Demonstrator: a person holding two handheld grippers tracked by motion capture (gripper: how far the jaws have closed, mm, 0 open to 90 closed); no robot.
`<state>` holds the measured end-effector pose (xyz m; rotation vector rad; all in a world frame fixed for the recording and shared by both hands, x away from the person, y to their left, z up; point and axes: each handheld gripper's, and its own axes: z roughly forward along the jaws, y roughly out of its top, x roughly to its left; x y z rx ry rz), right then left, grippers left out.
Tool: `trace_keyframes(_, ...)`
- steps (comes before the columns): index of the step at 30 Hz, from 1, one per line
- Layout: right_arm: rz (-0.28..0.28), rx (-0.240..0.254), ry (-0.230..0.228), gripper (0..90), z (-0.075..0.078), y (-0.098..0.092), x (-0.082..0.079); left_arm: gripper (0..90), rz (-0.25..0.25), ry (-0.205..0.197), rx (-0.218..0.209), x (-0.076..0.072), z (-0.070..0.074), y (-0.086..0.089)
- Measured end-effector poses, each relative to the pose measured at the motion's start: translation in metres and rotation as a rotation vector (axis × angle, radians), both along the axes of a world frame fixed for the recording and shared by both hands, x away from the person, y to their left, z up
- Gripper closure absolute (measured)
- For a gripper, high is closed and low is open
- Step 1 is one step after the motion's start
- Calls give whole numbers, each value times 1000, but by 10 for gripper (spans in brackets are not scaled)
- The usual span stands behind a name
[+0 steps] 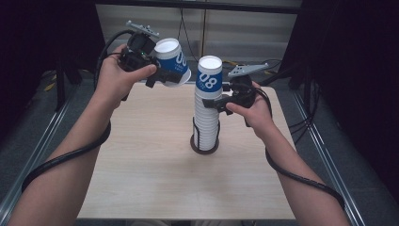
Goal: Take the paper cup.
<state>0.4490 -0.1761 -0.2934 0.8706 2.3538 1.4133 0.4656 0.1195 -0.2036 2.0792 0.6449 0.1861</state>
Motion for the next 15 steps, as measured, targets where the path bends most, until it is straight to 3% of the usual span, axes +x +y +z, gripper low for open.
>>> trace_keyframes(10,0,0,-9,125,-1,-1,-2,201,-1,17,2,-2,-23,6)
trace_keyframes(15,4,-30,-20,126,-3,-2,-5,201,-4,22,13,-4,-30,6)
